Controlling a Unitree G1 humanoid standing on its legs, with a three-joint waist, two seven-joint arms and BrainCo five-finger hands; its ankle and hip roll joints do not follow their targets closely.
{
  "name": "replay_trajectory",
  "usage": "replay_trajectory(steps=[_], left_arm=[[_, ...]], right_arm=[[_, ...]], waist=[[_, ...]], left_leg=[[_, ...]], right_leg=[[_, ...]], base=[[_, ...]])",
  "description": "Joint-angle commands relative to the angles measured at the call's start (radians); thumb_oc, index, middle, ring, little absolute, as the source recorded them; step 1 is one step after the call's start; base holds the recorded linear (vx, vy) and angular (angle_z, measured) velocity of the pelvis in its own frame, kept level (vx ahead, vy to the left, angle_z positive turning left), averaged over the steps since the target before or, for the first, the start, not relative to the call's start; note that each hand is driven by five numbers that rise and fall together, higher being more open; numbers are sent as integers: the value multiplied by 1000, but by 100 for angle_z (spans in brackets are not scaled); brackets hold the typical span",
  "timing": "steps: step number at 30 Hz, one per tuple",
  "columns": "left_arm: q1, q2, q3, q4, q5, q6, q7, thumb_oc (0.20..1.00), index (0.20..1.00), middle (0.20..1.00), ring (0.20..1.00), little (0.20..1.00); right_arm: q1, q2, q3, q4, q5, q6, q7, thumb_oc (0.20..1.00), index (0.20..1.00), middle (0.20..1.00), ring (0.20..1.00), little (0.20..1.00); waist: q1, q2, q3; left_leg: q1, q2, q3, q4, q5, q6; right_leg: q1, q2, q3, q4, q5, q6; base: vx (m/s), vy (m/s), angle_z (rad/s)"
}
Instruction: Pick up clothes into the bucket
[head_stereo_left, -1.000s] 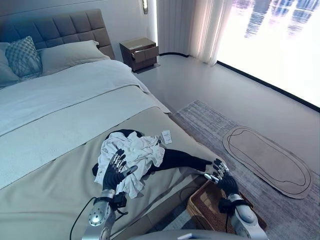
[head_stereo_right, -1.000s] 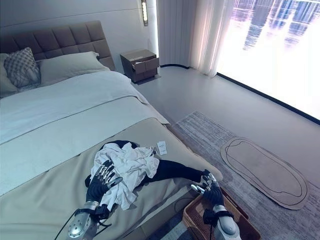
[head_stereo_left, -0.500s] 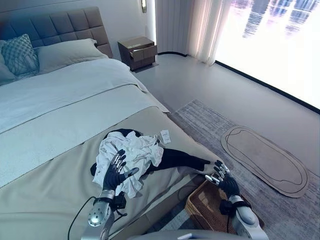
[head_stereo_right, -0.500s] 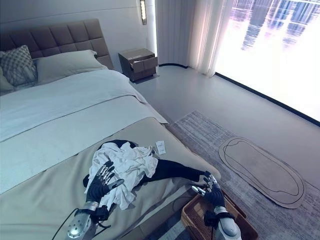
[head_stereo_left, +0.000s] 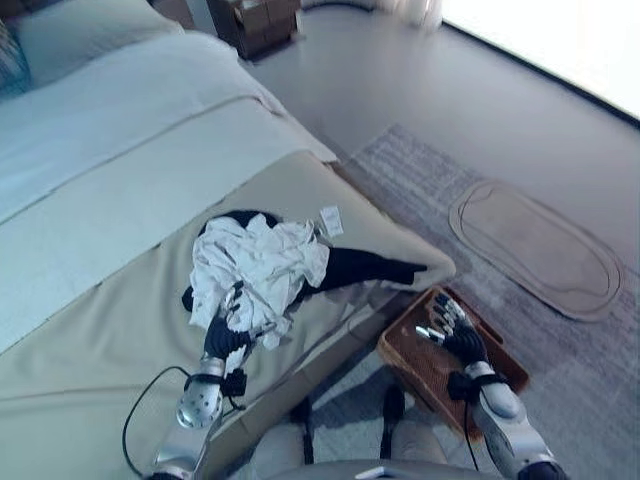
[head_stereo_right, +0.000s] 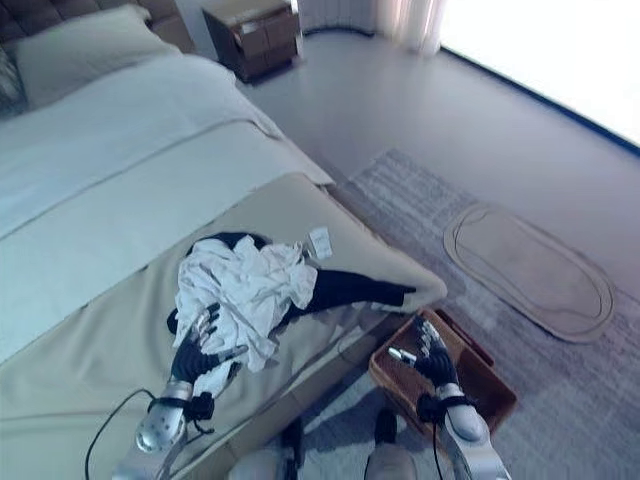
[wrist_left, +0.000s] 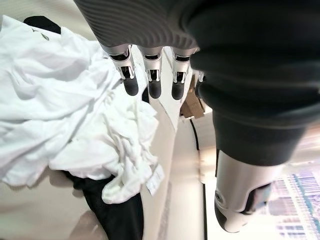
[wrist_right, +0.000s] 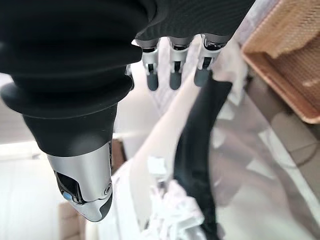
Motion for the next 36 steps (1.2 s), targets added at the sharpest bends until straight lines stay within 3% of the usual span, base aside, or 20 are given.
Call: replay_trajectory(steps=[1,6,12,15,25,36], left_arm=[[-41,70,57,-35,122,-51,99,1000,1000,1000,1000,1000],[-181,98,55,59,262,-16,239,1000,1000,1000,1000,1000],[-359,103,36,241,306,50,397,1000,1000,1000,1000,1000],[-461,150,34,296,338,85,478,1000,1000,1000,1000,1000],[-634,297,18,354,427,165,550,1000,1000,1000,1000,1000],[-761,372,-100,416,554,220,505,1000,1000,1000,1000,1000]], right_arm=[[-53,22,15,-83,-23,-71,-26,1000,1000,1000,1000,1000],[-106,11,22,-83,-13,-89,-50,1000,1000,1000,1000,1000],[-182,9,67,-45,-16,-96,-79,1000,1000,1000,1000,1000],[-231,-4,90,-52,-22,-103,-93,1000,1000,1000,1000,1000],[-233,-32,91,-106,-26,-126,-82,1000,1000,1000,1000,1000],[-228,-45,90,-97,-29,-133,-59,1000,1000,1000,1000,1000]], waist=[[5,-98,35],[-14,-105,80],[-38,-99,83],[-53,-93,84],[-92,-83,68],[-116,-78,46]], left_leg=[[-85,4,-6,223,-154,30],[-247,5,-25,377,-186,26],[-386,17,-39,458,-196,21],[-480,23,-49,512,-202,17],[-641,31,-65,608,-220,17],[-726,28,-70,625,-213,20]], right_leg=[[-23,-124,61,-41,101,68],[-167,-119,85,94,57,54],[-303,-107,99,175,36,43],[-403,-97,117,233,26,38],[-574,-71,152,324,5,27],[-663,-61,167,337,14,27]], base=[[-122,15,-11],[-107,-14,7],[-73,-9,7],[-71,-4,1],[-25,-4,-5],[-6,-2,-2]])
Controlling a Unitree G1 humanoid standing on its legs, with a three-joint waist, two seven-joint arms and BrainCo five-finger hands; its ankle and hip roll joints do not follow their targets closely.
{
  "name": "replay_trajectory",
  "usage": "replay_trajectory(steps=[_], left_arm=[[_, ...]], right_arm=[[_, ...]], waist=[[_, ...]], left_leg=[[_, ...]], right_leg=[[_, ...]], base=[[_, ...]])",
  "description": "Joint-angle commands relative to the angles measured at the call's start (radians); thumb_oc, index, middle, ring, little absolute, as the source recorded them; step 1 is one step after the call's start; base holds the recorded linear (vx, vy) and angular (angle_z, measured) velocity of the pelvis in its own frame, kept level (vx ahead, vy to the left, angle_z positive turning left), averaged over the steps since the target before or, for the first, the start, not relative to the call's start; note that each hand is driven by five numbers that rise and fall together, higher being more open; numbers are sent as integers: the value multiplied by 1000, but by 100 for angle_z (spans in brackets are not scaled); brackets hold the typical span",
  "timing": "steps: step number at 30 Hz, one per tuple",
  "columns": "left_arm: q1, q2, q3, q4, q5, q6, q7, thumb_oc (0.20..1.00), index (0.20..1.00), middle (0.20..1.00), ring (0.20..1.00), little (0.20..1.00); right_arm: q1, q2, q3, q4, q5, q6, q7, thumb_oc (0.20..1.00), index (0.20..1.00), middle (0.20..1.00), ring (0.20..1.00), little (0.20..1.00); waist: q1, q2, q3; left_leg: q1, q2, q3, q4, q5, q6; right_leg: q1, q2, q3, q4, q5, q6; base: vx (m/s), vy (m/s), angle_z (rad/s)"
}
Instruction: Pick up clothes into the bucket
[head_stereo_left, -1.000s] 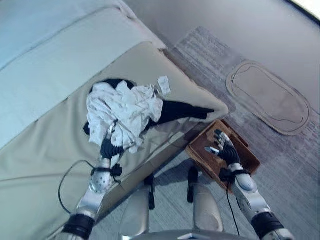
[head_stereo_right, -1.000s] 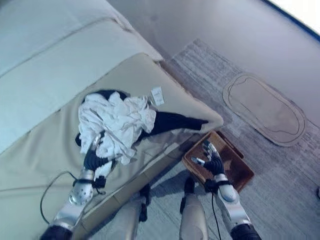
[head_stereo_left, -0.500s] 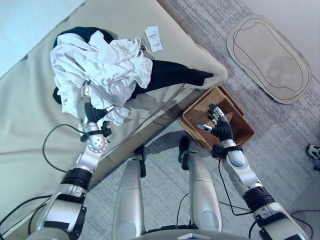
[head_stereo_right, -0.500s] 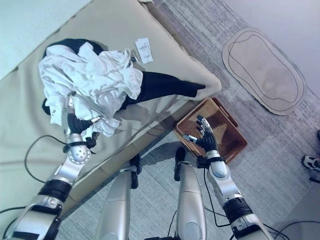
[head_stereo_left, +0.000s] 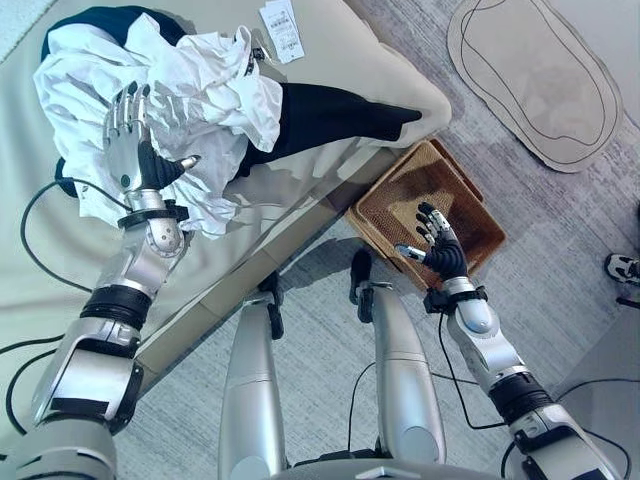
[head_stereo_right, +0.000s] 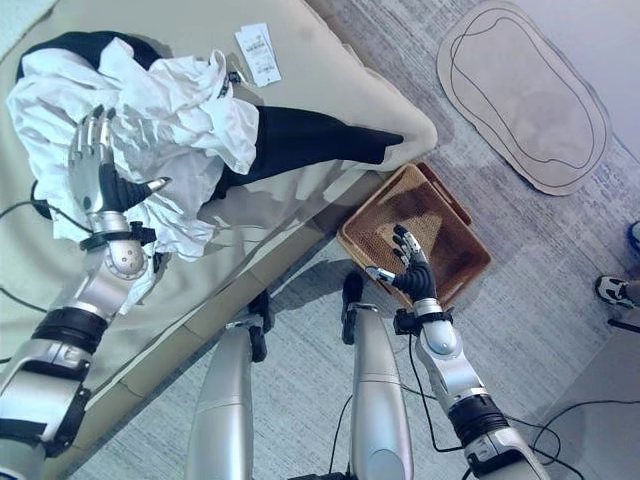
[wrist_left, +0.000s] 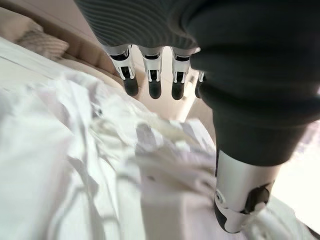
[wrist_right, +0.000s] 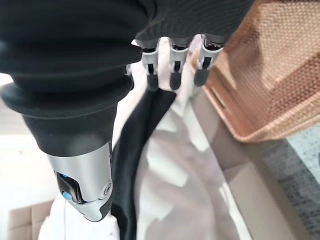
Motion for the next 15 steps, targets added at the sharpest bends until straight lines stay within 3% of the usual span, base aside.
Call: replay_trajectory(steps=[1,7,8,9,15], left_arm=[[-16,26,-28,61,67,15,-19,1000,1000,1000,1000,1000],[-44,34,-82,131,80,24,-90,1000,1000,1000,1000,1000],[-46,32,-92,161,80,35,-122,492,492,492,492,492],[-55,30,-98,172,77,49,-140,200,200,200,200,200],[-59,33,-88,207,58,62,-180,200,200,200,200,200]], right_arm=[[54,-26,10,-66,-26,-69,9,1000,1000,1000,1000,1000],[44,-24,8,-60,-28,-70,15,1000,1000,1000,1000,1000],[41,-24,8,-52,-30,-67,17,1000,1000,1000,1000,1000],[39,-24,6,-49,-34,-64,16,1000,1000,1000,1000,1000],[43,-23,6,-58,-28,-55,36,1000,1000,1000,1000,1000]], waist=[[-13,15,-104],[-19,16,-115],[-16,21,-124],[-21,17,-123],[-21,18,-135]], left_leg=[[-38,14,-40,80,-72,12],[-53,13,-35,84,-72,14],[-44,18,-38,95,-109,10],[-60,11,-31,87,-73,16],[-65,9,-29,84,-73,19]], right_leg=[[18,-31,101,-190,144,86],[-3,-29,110,-190,149,87],[3,-21,112,-176,118,93],[-6,-29,111,-193,152,87],[-8,-30,112,-203,158,88]], base=[[6,26,-3],[17,19,-3],[0,0,0],[3,25,-4],[-13,8,-1]])
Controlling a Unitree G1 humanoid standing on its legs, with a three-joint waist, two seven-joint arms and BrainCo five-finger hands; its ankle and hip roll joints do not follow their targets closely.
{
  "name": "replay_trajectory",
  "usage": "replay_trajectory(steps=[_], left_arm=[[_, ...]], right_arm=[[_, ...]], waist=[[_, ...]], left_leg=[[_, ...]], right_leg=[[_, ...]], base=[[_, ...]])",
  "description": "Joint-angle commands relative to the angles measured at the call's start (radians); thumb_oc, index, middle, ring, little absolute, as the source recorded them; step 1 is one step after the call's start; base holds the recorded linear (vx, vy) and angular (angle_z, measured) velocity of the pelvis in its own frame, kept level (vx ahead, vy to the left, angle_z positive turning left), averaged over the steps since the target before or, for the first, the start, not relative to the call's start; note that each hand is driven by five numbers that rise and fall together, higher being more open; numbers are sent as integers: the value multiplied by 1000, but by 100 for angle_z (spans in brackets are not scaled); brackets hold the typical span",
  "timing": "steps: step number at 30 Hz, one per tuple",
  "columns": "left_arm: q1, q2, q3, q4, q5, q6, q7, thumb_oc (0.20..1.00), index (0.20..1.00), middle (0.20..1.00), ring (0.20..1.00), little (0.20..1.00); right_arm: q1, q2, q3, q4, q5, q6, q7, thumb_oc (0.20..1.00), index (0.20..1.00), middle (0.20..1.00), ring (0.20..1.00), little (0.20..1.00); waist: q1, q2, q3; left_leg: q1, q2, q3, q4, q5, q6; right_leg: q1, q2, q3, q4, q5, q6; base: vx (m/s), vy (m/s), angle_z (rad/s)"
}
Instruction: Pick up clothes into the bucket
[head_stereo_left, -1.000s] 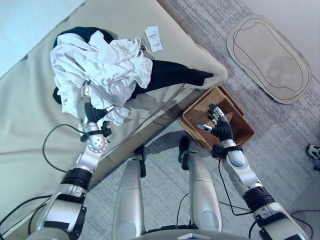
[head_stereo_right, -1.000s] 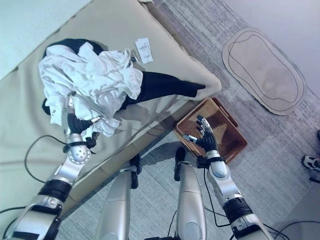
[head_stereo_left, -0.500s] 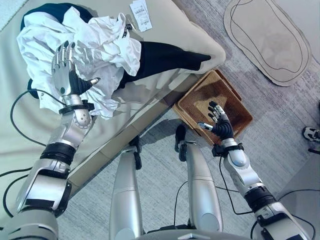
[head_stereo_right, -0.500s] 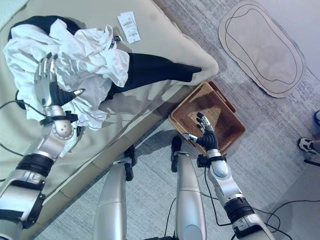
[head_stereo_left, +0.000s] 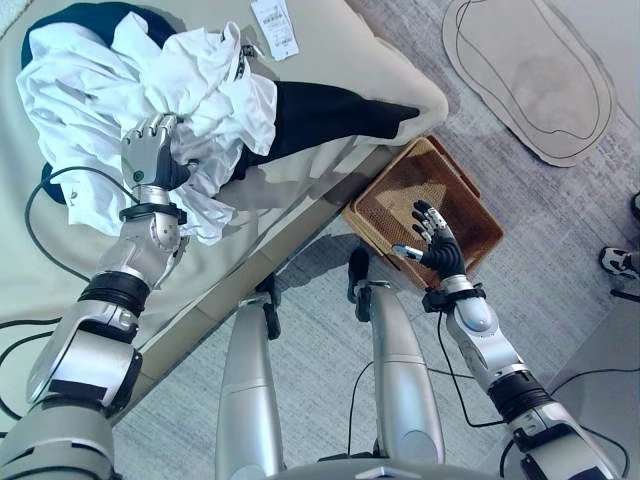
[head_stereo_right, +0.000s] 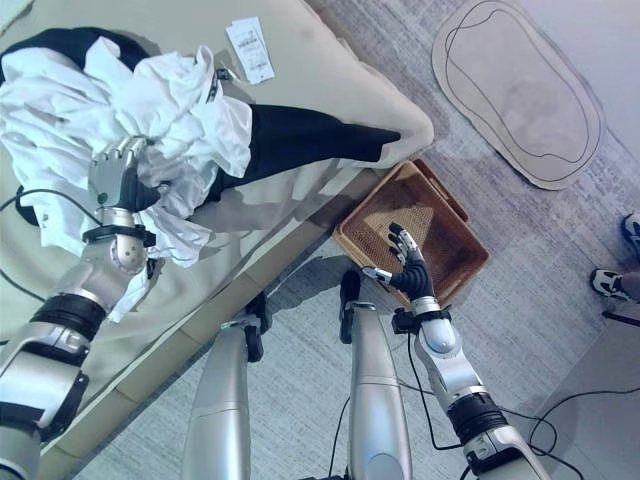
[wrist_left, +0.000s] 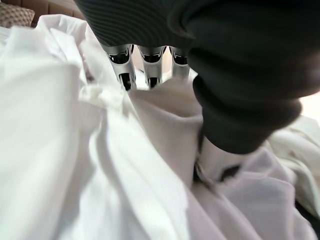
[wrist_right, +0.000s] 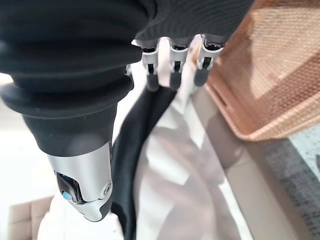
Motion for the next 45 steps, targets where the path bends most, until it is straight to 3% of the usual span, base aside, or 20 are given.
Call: replay_trajectory(steps=[1,11,20,30,40,45], left_arm=[[56,17,15,34,28,3,-26,200,200,200,200,200],[167,8,76,-58,30,-27,-34,200,200,200,200,200],[355,-56,183,-281,23,-95,-45,200,200,200,200,200],[540,-89,293,-630,-11,-199,-155,200,200,200,200,200],[587,-72,347,-835,-125,-261,-277,200,200,200,200,200],[537,-72,323,-931,-191,-283,-323,200,200,200,200,200]], right_arm=[[45,-26,5,-60,-12,-51,15,1000,1000,1000,1000,1000],[50,-14,2,-41,-24,-44,24,1000,1000,1000,1000,1000],[65,0,-21,-22,-49,-30,20,1000,1000,1000,1000,1000],[111,17,-103,10,-50,-7,22,1000,1000,1000,1000,1000],[122,22,-91,-5,-87,15,61,1000,1000,1000,1000,1000],[115,4,-46,-51,-124,25,102,1000,1000,1000,1000,1000]], waist=[[-13,27,-72],[6,30,-84],[45,34,-99],[84,35,-168],[107,36,-233],[111,38,-261]], left_leg=[[-14,11,-48,48,-48,9],[55,5,-46,-16,-33,5],[297,-7,-48,-221,18,-11],[592,2,-88,-477,92,-24],[769,23,-75,-574,100,-34],[828,32,-72,-595,98,-34]], right_leg=[[46,-29,88,-222,160,85],[117,-41,71,-276,172,90],[359,-65,29,-457,217,106],[681,-72,-56,-662,254,120],[851,-39,-93,-745,255,119],[903,-25,-101,-755,242,117]], base=[[0,0,0],[4,1,0],[60,-14,3],[96,-54,18],[71,-37,6],[68,-32,-4]])
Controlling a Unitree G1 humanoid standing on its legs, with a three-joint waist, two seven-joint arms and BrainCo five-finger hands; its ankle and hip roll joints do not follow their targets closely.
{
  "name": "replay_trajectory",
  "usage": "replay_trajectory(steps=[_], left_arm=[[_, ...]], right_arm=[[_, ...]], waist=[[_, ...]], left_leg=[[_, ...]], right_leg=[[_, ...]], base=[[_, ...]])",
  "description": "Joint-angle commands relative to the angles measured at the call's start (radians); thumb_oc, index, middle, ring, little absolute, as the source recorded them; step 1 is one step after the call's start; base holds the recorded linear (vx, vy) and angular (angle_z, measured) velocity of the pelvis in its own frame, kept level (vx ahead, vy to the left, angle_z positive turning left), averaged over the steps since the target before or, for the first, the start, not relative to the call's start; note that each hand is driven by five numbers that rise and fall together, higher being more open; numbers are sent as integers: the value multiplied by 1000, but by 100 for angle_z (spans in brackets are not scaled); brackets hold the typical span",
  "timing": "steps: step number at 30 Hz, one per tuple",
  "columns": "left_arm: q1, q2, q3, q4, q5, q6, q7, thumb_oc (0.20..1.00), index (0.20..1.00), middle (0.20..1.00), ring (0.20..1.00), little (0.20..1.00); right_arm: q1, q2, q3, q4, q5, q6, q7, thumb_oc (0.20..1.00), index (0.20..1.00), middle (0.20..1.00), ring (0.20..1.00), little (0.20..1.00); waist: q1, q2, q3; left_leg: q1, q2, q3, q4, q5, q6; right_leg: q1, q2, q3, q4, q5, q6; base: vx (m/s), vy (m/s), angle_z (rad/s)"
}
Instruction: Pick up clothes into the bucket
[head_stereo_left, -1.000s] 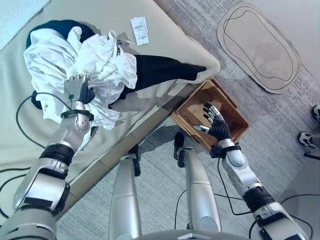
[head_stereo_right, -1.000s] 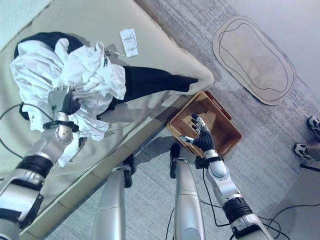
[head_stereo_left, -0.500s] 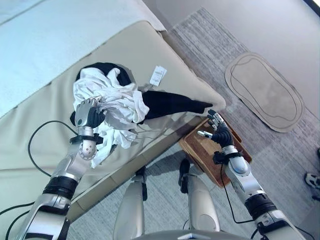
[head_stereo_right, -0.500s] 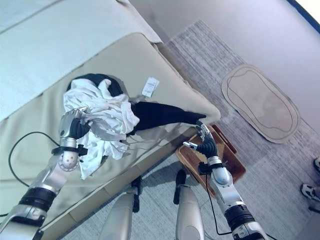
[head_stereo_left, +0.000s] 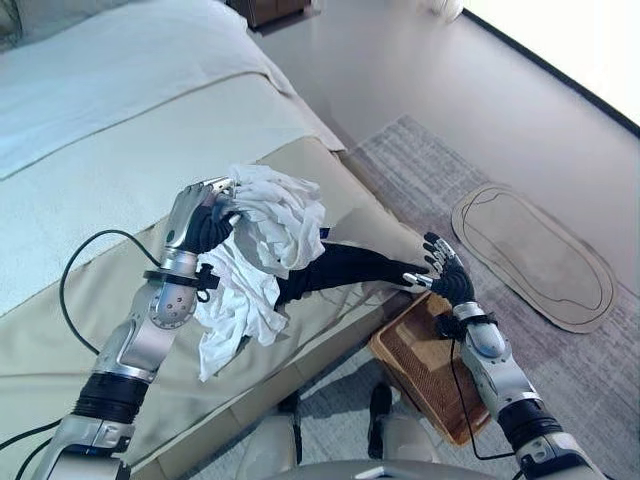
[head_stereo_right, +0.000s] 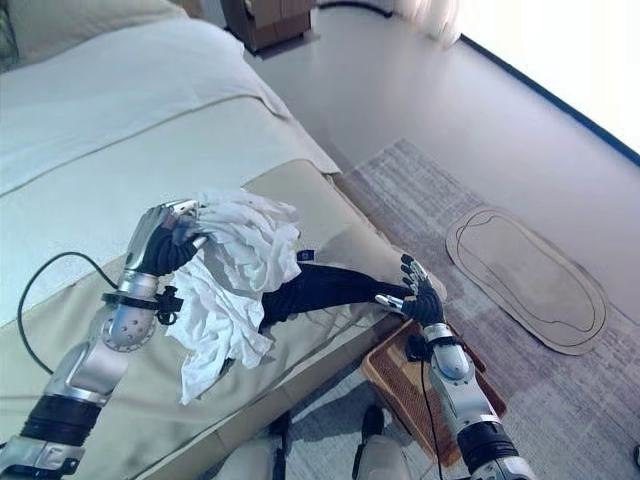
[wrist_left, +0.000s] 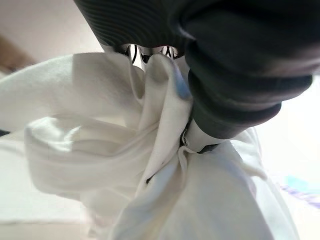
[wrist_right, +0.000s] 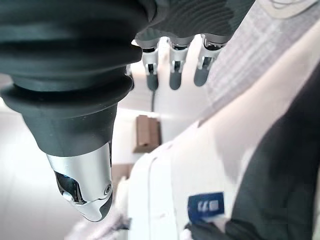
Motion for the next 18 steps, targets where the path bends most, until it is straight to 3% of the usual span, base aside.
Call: replay_trajectory(steps=[1,7,12,14,18], left_arm=[[-65,20,30,-85,-123,-74,-27,200,200,200,200,200],[-123,-8,-77,-129,-237,-94,-134,200,200,200,200,200],[-146,-9,-132,-142,-265,-93,-184,200,200,200,200,200],[-109,-18,-136,-146,-328,-106,-230,200,200,200,200,200],[-66,-26,-132,-156,-408,-125,-274,200,200,200,200,200]], right_arm=[[-15,-25,56,-92,-44,-23,50,1000,1000,1000,1000,1000],[-87,-82,146,-170,-104,-15,120,1000,1000,1000,1000,1000],[-100,-40,147,-223,89,3,182,1000,1000,1000,1000,1000],[-59,-35,106,-279,237,13,253,1000,1000,1000,1000,1000],[-26,-49,69,-289,248,3,262,1000,1000,1000,1000,1000]], waist=[[-3,-31,-73],[1,-32,-97],[1,-31,-116],[-2,-32,-127],[-5,-34,-138]], left_leg=[[25,36,-6,12,-49,-21],[80,42,1,-11,-52,-22],[117,49,10,-24,-52,-23],[139,54,15,-33,-53,-24],[160,57,22,-37,-57,-25]], right_leg=[[25,-73,61,-124,137,61],[72,-62,62,-133,125,60],[101,-55,62,-138,120,60],[117,-52,62,-140,115,59],[132,-50,65,-142,111,59]], base=[[47,-19,-2],[62,-28,-1],[44,-13,-2],[51,-14,-1],[44,-14,-2]])
